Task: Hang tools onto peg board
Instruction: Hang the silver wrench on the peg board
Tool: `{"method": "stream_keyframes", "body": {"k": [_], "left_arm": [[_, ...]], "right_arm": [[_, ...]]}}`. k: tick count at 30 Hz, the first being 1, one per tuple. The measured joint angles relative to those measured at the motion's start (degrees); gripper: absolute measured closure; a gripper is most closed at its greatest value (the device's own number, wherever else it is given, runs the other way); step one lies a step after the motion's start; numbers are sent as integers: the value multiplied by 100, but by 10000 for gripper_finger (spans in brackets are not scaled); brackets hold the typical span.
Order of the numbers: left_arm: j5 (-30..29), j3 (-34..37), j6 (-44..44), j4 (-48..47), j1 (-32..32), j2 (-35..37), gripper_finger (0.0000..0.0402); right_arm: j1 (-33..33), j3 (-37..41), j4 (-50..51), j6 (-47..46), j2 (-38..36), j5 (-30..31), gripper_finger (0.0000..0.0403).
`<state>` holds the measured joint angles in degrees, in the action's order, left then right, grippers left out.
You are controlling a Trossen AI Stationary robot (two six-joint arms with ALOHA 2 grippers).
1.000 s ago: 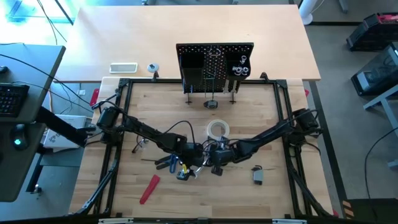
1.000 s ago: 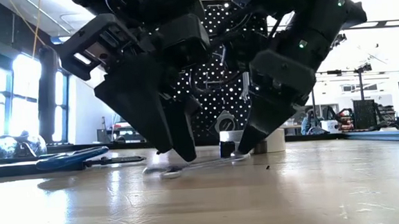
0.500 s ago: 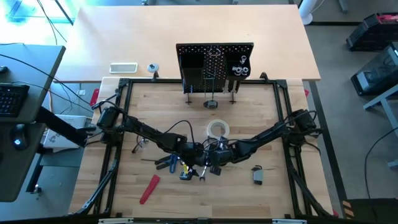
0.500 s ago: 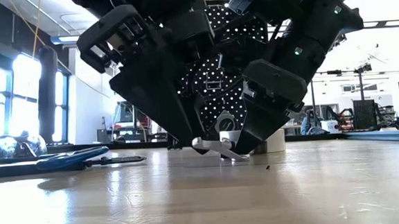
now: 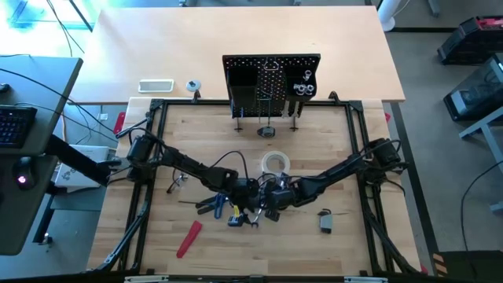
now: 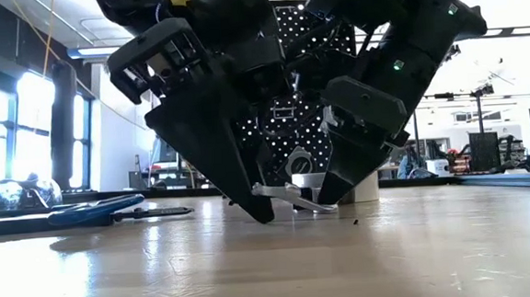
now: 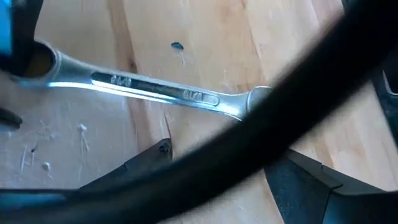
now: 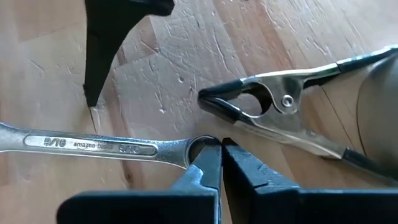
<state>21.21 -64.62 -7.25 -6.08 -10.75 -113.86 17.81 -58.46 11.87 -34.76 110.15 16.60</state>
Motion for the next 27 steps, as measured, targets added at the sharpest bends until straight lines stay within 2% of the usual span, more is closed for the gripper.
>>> {"method": "stream_keyframes", "body": {"k": [6, 10, 20, 27], "left_arm": [[362, -4, 151, -567, 149, 114, 158], [636, 11, -234, -315, 219, 130, 158], [347, 11, -1185, 98, 290, 153, 145], [-182, 7, -1285, -207, 239, 153, 145]], "right_arm": [[71, 0, 143, -316, 1, 15, 402], [71, 4, 161, -550, 2, 2, 402], [73, 13, 181, -1243, 2, 63, 402], [80, 20, 89, -1604, 11, 330, 402]]}}
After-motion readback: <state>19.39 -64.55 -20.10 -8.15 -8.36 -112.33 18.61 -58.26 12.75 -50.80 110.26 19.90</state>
